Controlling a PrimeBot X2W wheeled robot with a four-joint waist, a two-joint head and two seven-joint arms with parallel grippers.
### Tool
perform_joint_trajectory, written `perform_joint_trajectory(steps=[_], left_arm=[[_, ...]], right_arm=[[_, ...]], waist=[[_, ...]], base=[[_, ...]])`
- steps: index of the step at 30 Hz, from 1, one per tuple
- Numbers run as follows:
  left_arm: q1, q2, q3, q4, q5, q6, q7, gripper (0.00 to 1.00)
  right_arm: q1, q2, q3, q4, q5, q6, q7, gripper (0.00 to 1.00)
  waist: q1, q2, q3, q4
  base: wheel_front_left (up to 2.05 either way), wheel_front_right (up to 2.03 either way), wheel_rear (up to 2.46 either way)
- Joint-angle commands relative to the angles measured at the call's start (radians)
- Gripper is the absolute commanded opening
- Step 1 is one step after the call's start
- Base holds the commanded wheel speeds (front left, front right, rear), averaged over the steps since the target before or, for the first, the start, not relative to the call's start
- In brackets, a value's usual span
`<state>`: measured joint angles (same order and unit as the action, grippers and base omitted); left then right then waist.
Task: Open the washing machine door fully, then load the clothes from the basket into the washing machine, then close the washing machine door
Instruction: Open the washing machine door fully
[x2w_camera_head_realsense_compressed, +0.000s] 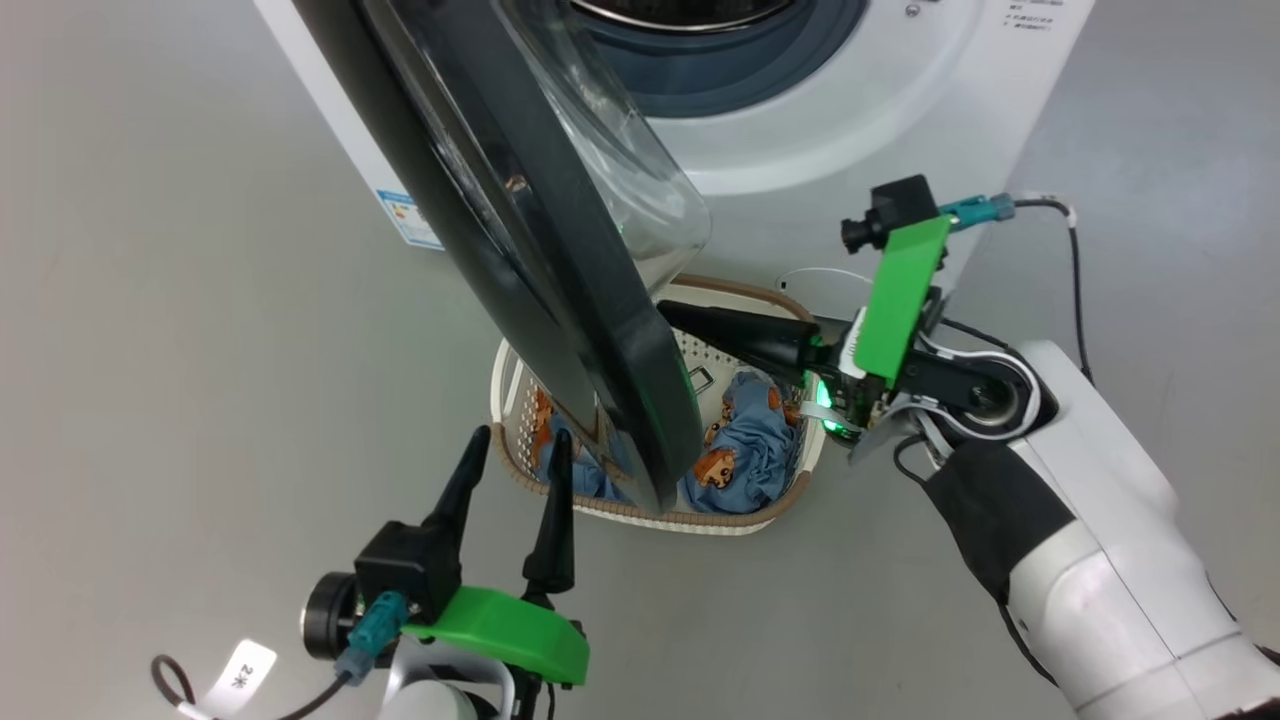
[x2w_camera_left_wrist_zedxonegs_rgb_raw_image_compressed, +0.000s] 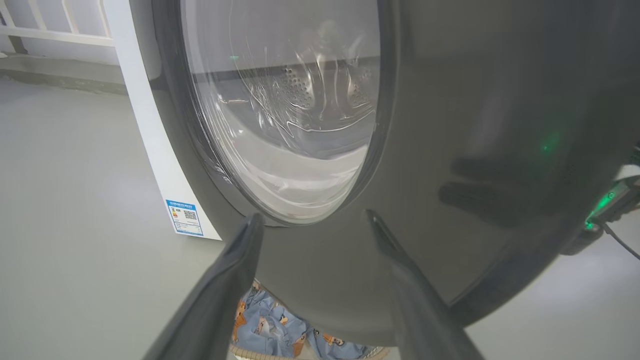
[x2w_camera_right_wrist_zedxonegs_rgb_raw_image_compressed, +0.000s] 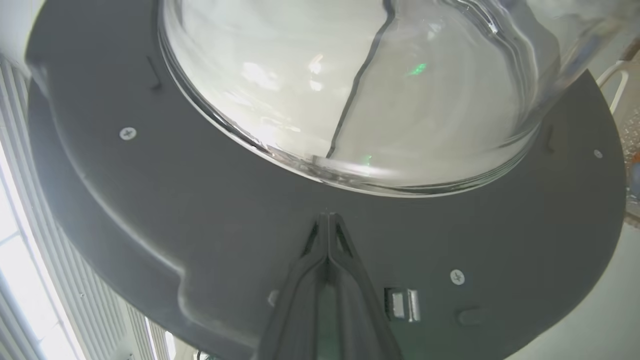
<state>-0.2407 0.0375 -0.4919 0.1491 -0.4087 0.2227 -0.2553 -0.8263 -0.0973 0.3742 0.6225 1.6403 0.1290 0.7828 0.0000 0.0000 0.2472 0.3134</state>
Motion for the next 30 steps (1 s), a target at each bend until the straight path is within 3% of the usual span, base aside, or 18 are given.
perform_joint_trajectory(steps=[1, 6, 11, 18, 24, 30], left_arm=[[0.003, 0.013, 0.046, -0.022, 0.007, -0.009, -0.006, 1.0], [0.008, 0.013, 0.069, -0.018, 0.016, -0.023, -0.006, 1.0], [0.026, 0.013, 0.091, -0.007, 0.031, -0.038, -0.006, 1.0], [0.07, 0.013, 0.147, -0.001, 0.045, -0.049, -0.006, 1.0], [0.121, 0.013, 0.195, -0.003, 0.067, -0.064, -0.006, 1.0], [0.156, 0.013, 0.229, -0.005, 0.082, -0.074, -0.006, 1.0]], right_arm=[[0.039, 0.0, 0.001, -0.048, 0.004, 0.002, -0.025, 0.0], [0.099, -0.043, -0.016, -0.105, -0.02, 0.002, -0.094, 0.0], [0.204, -0.121, -0.017, -0.229, -0.143, 0.002, -0.231, 0.0], [0.374, -0.217, 0.009, -0.394, -0.412, 0.002, -0.509, 0.0], [0.488, -0.279, 0.027, -0.421, -0.646, 0.002, -0.752, 0.0], [0.583, -0.257, -0.052, -0.386, -0.867, 0.002, -0.926, 0.0]], waist=[[0.0, 0.0, -0.017, -0.013], [0.0, 0.0, -0.051, -0.036], [0.0, 0.0, -0.102, -0.073], [0.0, 0.0, -0.167, -0.13], [0.0, 0.0, -0.216, -0.174], [0.0, 0.0, -0.252, -0.209]], base=[[0.0, 0.0, 0.0], [0.0, 0.0, 0.0], [0.0, 0.0, 0.0], [0.0, 0.0, 0.0], [0.0, 0.0, 0.0], [0.0, 0.0, 0.0]])
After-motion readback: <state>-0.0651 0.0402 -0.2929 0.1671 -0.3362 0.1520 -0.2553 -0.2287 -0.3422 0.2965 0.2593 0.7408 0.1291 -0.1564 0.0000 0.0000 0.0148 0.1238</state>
